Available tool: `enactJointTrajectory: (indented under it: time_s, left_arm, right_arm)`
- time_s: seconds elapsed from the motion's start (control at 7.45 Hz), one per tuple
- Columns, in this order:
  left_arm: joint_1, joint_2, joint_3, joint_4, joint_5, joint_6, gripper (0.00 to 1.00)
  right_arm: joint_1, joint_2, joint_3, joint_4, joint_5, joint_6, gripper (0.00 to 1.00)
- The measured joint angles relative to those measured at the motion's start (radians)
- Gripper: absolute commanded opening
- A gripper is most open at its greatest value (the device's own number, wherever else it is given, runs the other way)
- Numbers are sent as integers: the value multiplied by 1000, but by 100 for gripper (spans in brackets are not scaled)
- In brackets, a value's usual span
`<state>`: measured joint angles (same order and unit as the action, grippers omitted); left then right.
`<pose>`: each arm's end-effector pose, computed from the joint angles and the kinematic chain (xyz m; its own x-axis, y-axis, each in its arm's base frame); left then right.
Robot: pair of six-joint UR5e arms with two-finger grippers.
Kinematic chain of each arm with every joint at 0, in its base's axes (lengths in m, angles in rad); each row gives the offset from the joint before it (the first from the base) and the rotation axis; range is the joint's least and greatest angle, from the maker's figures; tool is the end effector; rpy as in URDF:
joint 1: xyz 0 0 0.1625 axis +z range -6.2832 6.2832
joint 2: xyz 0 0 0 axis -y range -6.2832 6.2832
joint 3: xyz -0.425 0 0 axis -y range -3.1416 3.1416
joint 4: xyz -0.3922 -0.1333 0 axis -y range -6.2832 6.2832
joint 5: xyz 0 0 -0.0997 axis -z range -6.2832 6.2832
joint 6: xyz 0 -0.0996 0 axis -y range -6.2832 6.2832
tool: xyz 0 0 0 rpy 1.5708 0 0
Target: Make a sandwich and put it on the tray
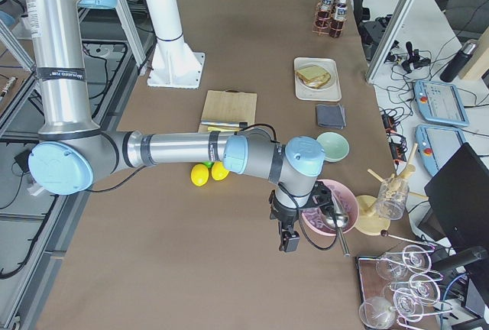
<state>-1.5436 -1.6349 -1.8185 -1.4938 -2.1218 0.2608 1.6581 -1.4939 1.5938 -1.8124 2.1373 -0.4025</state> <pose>-0.0671 -0.5192 0.5256 0.8129 0.3907 -0.4320 -0.2443 0.9020 0.3561 0.1240 -0.5008 0.6444 0.8011 -0.2492 0.5442 0.2473 0.9658 0.0782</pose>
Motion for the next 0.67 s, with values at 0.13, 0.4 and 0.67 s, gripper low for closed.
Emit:
enactJointTrajectory:
  time_s: [0.13, 0.4, 0.67]
  left_arm:
    - [-3, 43, -6, -12, -56, -1, 98]
    - [-5, 86, -15, -23, -150, -54, 98]
    - [-7, 120, -21, -26, -167, -96, 98]
  right_arm:
    - [6, -14, 3, -12, 63, 2, 100]
    - [-7, -24, 6, -13, 161, 26, 100]
    - [-69, -12, 14, 15, 177, 139, 100]
